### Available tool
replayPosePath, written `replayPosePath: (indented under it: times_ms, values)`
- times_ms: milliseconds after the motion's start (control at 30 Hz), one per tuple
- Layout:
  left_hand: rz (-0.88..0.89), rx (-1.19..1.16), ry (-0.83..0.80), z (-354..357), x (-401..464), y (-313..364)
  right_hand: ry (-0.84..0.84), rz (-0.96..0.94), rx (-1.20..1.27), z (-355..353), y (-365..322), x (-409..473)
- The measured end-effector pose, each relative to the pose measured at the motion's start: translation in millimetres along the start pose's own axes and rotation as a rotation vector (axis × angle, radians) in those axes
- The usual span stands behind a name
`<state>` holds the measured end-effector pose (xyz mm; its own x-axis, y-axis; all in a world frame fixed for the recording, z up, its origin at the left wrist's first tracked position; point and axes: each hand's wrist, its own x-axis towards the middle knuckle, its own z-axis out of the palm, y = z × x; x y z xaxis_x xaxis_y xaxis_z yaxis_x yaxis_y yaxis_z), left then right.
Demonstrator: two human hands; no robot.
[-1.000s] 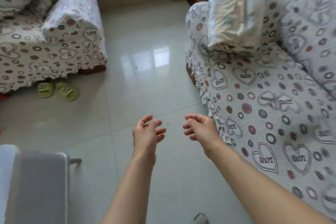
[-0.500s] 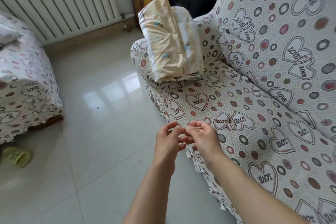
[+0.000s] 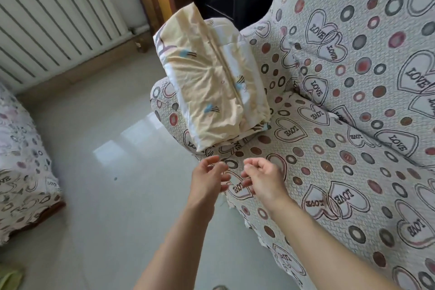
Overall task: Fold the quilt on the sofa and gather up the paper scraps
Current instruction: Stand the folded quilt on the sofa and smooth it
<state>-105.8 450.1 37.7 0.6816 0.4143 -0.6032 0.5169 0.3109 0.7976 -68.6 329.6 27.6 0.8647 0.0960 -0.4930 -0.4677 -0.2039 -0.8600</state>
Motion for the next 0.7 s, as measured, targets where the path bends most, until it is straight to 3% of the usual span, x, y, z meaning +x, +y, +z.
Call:
replayPosePath:
  times_ms: [200, 400, 567, 700]
  values:
    - [0.067, 0.087, 0.127, -1, 87, 36, 0.081, -0.092, -0.112, 21, -11, 83]
    - [0.119, 0.214, 0.379, -3, 154, 64, 0.193, -0.134, -0.237, 23, -31, 169]
    - [0.096, 0.170, 0.426, -4, 198, 72, 0.048, -0.048, -0.429, 35, -30, 215]
    - [0.090, 0.085, 0.413, -2, 217, 79, -0.029, -0.005, -0.388, 26, -23, 227]
